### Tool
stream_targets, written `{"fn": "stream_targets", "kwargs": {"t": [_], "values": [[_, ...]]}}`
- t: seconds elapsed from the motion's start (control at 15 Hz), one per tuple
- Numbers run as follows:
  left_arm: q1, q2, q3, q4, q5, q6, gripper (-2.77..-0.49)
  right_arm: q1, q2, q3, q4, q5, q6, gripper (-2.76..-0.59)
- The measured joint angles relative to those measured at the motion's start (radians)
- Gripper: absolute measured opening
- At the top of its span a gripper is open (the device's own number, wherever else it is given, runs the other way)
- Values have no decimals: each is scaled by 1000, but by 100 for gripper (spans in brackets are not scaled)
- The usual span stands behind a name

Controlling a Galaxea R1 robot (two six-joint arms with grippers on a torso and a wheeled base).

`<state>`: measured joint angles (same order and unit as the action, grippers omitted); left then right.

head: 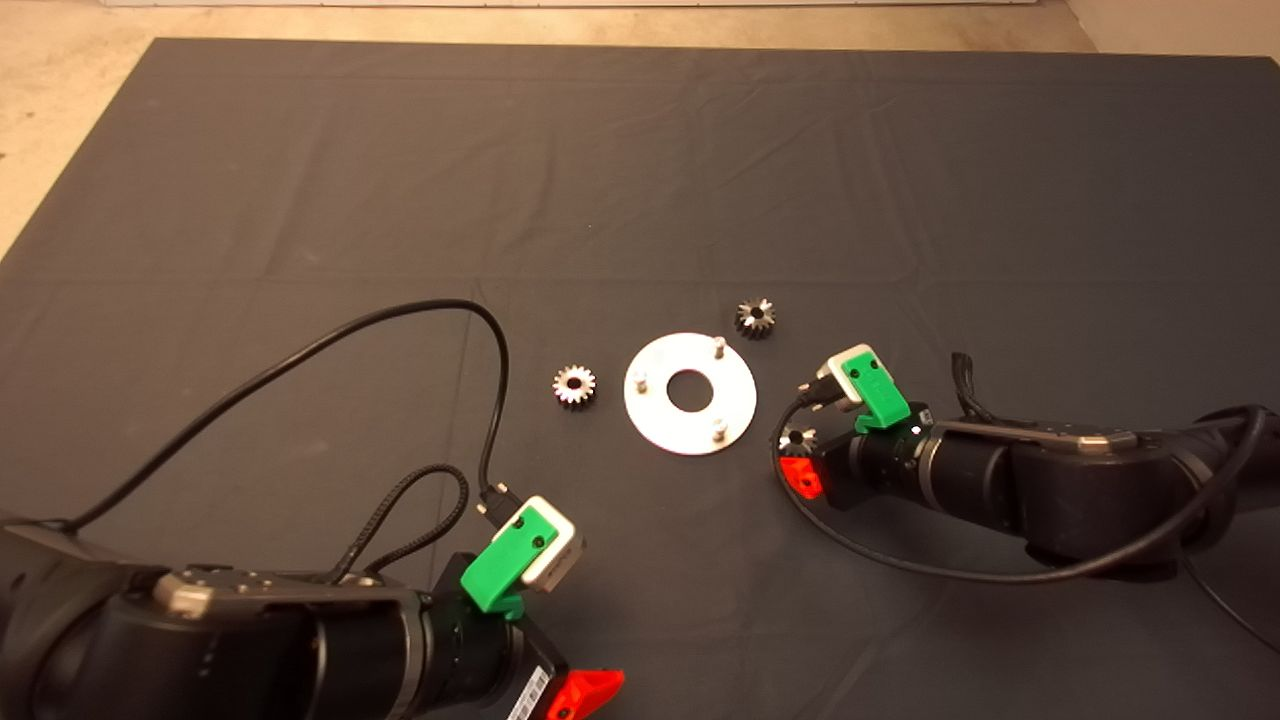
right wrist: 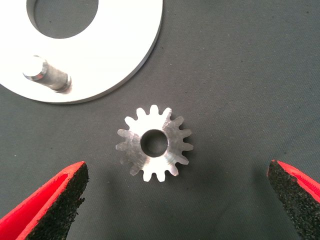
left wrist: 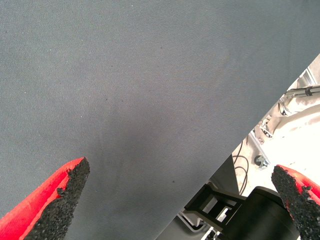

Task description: Install three planetary gears onto the carrier pins

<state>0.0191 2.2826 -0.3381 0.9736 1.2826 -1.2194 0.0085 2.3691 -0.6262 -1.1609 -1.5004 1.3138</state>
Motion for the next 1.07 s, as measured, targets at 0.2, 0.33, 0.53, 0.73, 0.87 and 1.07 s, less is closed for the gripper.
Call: {"fn": "stream_targets", "kwargs": {"t": [0.2,0.33,0.53,0.73,0.87,1.07], "values": [[0,0,0,0,0,-3,-62,0,5,-1,0,4,0,-80],[0,0,0,0,0,-3,-62,0,6,-8,0,5,0,-82],[0,0,0,0,0,-5,-62,0,16,-42,0,4,0,-82],[0,0,0,0,0,-6,-62,0,32,-48,0,6,0,-98],[0,0,0,0,0,-6,-62,0,35,-48,0,5,0,-113],[0,0,0,0,0,-6,-62,0,51,-48,0,6,0,-113]]}}
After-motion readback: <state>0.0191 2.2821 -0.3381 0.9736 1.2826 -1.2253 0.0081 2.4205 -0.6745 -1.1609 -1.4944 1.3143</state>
